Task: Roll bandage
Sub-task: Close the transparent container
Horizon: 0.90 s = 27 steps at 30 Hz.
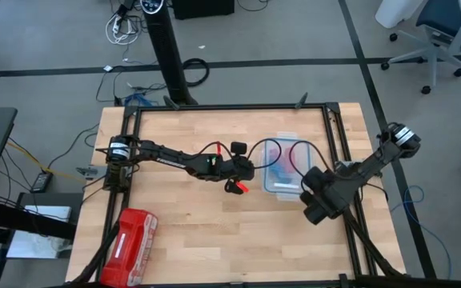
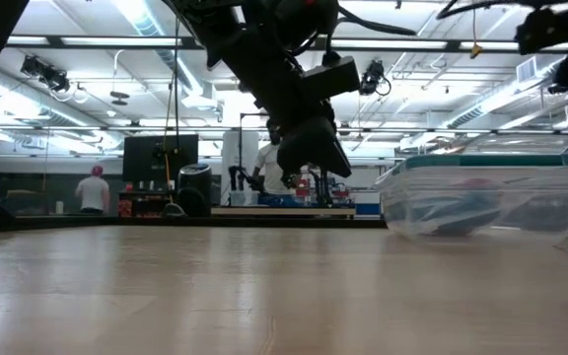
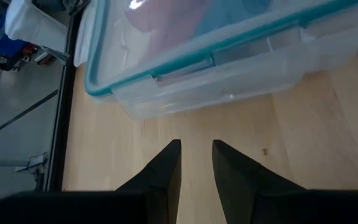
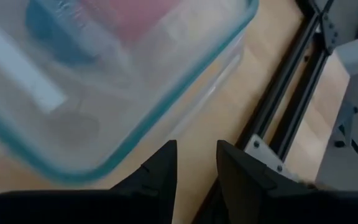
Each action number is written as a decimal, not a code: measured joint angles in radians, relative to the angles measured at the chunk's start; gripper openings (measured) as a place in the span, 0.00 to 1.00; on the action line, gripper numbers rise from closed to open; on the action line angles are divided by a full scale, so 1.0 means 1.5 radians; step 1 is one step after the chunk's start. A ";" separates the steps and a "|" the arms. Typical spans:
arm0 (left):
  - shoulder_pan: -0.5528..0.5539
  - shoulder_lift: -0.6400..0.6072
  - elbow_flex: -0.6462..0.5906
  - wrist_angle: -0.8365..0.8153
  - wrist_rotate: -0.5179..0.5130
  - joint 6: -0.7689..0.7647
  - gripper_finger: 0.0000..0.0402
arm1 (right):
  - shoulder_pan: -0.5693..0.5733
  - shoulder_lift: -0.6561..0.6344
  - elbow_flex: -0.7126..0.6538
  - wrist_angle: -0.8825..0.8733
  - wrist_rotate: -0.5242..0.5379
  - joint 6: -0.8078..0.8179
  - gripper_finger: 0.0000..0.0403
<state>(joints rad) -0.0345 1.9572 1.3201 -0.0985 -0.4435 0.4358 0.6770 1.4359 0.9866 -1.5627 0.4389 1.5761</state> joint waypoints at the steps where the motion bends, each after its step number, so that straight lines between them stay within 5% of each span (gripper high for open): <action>1: 0.000 0.000 0.000 0.005 0.000 0.000 0.23 | -0.012 -0.005 -0.008 0.004 0.009 -0.010 0.27; 12: 0.002 0.000 0.000 0.037 0.000 0.000 0.23 | -0.216 -0.010 -0.021 0.211 0.066 -0.347 0.27; 19: 0.002 0.000 0.000 0.036 0.034 -0.002 0.23 | -0.268 -0.010 -0.021 0.316 -0.042 -0.441 0.23; 27: 0.002 0.000 0.001 0.036 0.035 -0.002 0.23 | -0.267 -0.010 -0.020 0.416 -0.088 -0.481 0.20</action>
<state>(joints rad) -0.0319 1.9572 1.3209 -0.0438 -0.3908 0.4328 0.2768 1.4208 0.9559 -0.9389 0.3069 0.8544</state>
